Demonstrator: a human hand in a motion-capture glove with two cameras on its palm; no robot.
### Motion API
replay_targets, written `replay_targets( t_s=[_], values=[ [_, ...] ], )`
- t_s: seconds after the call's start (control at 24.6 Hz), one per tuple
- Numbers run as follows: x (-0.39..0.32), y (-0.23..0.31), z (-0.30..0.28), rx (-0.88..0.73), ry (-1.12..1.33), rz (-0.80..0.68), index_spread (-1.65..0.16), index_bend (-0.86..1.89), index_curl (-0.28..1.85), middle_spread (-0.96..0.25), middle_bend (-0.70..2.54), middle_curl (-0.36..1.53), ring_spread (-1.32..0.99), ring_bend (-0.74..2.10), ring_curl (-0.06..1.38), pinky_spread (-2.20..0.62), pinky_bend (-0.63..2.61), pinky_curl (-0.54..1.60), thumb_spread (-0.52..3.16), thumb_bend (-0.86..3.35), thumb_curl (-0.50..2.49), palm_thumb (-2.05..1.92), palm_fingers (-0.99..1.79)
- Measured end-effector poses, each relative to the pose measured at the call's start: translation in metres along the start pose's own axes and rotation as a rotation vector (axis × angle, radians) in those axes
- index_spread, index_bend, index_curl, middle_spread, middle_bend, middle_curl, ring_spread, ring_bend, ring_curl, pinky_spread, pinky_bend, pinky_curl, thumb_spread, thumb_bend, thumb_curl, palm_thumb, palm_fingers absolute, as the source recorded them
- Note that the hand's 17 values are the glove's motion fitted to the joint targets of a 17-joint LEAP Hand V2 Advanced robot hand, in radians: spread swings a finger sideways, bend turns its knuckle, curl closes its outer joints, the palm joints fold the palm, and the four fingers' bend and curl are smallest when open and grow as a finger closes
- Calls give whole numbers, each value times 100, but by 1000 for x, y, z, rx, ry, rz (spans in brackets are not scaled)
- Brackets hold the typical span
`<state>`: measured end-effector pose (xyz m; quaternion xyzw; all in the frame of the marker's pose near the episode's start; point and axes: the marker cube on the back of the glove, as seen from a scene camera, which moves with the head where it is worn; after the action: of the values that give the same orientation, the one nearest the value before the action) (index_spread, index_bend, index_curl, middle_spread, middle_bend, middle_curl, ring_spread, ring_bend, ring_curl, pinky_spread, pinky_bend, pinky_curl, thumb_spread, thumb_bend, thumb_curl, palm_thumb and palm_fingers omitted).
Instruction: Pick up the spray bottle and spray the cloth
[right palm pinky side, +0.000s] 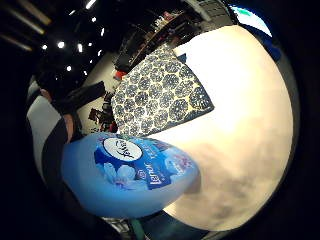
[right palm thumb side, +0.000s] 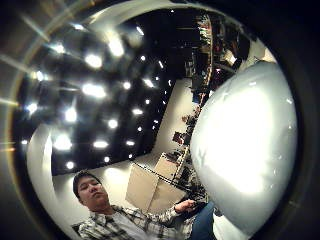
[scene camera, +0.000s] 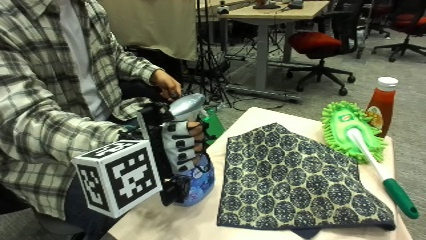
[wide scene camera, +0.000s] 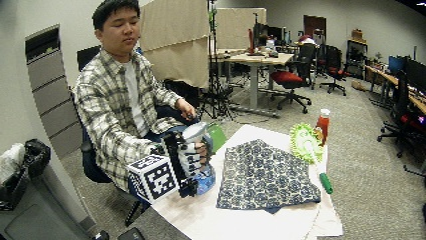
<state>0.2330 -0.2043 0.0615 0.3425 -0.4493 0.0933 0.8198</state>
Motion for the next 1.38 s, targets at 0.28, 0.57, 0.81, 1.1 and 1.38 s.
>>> replay_targets(
  t_s=[0.28, 0.57, 0.81, 1.1, 1.38],
  values=[
    [-3, -4, 1, 5, 31, 11, -27, 33, 45, -15, 56, 50, -20, 60, 45, -14, 35, 39, 24, 4, 64, 106, 139],
    [-43, -18, 5, -42, 221, -18, -27, 35, 49, -15, 60, 52, -20, 63, 47, -15, 38, 42, 14, 0, 67, 108, 136],
    [-90, -37, 13, -111, 428, -51, -28, 36, 51, -15, 62, 53, -20, 64, 49, -16, 40, 43, 9, -2, 69, 109, 135],
    [-121, -56, 29, -209, 620, -54, -27, 36, 53, -15, 63, 53, -20, 65, 50, -17, 41, 44, 5, -2, 71, 110, 134],
    [-123, -69, 54, -316, 850, -42, -28, 36, 55, -14, 64, 53, -20, 65, 50, -17, 42, 45, 2, -3, 72, 110, 134]
  ],
)
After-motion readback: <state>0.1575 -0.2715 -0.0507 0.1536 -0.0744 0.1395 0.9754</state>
